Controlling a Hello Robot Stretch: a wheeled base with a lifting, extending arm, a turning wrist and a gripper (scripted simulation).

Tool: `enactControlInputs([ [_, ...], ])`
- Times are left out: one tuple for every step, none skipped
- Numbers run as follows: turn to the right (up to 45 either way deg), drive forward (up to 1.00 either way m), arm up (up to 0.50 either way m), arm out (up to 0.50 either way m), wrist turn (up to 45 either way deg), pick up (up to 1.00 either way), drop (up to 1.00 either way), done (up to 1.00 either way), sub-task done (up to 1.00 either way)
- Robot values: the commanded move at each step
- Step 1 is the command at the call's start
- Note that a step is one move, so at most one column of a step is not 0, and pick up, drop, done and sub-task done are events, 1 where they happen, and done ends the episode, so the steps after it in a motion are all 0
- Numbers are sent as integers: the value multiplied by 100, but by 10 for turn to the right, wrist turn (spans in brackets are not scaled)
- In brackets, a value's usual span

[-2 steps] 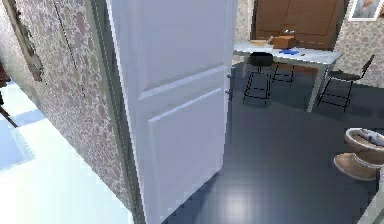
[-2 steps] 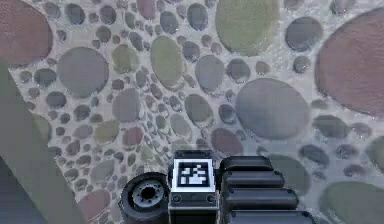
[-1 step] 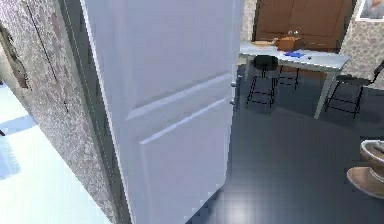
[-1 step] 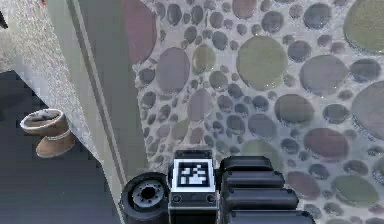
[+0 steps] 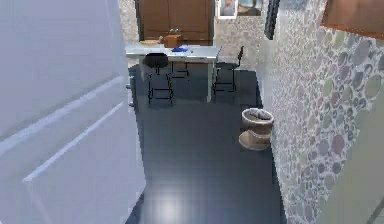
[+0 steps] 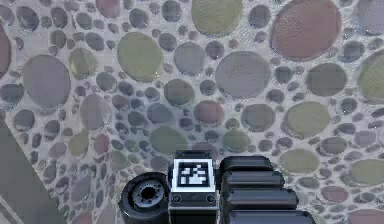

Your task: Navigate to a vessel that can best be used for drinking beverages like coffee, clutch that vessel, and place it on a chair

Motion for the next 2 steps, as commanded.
enactControlInputs([
  [0,100,0,0,0,0,0,0,0],
  [0,45,0,0,0,0,0,0,0],
])
